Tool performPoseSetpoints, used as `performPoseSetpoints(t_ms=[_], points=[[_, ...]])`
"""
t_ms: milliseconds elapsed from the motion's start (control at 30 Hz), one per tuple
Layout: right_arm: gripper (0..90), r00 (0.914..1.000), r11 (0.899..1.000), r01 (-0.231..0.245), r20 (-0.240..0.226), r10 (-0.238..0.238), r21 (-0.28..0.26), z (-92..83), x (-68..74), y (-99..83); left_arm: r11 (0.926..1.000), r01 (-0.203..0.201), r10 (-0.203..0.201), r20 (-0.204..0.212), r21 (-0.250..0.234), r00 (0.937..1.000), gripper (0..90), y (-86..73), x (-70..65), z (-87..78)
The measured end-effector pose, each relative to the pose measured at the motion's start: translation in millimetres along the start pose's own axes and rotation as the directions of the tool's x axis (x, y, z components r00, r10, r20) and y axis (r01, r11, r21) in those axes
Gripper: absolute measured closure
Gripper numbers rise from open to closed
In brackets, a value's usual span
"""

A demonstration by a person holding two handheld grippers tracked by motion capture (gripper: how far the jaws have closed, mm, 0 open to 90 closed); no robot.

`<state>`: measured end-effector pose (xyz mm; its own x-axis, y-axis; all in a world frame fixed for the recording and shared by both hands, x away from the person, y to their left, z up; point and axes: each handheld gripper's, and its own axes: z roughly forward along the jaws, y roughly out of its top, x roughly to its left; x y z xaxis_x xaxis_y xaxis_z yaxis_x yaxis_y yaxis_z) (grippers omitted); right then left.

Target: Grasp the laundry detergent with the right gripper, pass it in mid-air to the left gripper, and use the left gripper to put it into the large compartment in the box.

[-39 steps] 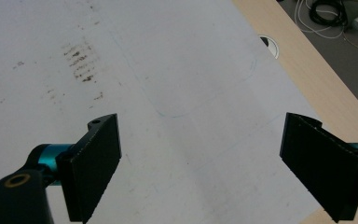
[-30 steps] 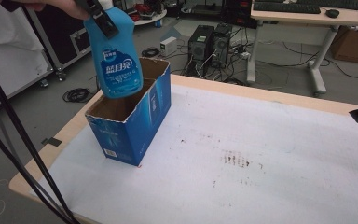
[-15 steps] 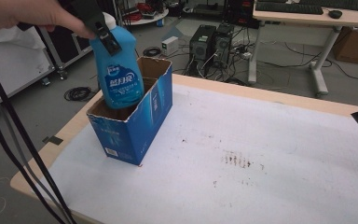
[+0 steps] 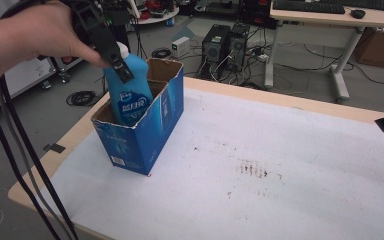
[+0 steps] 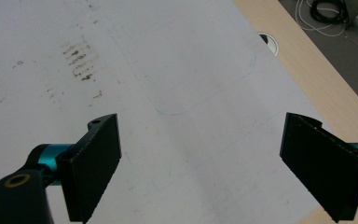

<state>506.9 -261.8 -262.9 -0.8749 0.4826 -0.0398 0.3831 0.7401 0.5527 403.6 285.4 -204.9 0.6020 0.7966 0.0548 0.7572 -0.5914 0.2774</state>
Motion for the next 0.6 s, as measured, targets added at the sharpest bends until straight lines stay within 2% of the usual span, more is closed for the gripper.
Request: performPoseSetpoints(t_ms=[33, 67, 300, 600], points=[[11.7, 1.0000, 1.000, 0.000, 0.000, 0.000, 0.000, 0.0, 0.0, 0.0, 1.0000, 0.000, 0.000, 0.000, 0.000, 1.0000, 38.3, 0.0, 0.0, 0.0], [11.7, 1.0000, 1.000, 0.000, -0.001, 0.000, 0.000, 0.2, 0.0, 0.1, 0.9999, -0.002, 0.002, -0.001, 0.011, 1.0000, 38.3, -1.8, -0.5, 9.5], [11.7, 0.9999, 1.000, 0.012, -0.006, -0.012, 0.017, 5.5, 2.4, 2.7, 0.9990, -0.008, 0.008, -0.003, 0.044, 1.0000, 38.3, -7.2, -0.4, 35.5], [11.7, 0.9999, 1.000, 0.014, -0.008, -0.014, 0.017, 6.5, 3.7, 3.8, 0.9987, -0.024, 0.025, -0.004, 0.045, 0.9997, 38.2, -13.1, -0.2, 56.7]])
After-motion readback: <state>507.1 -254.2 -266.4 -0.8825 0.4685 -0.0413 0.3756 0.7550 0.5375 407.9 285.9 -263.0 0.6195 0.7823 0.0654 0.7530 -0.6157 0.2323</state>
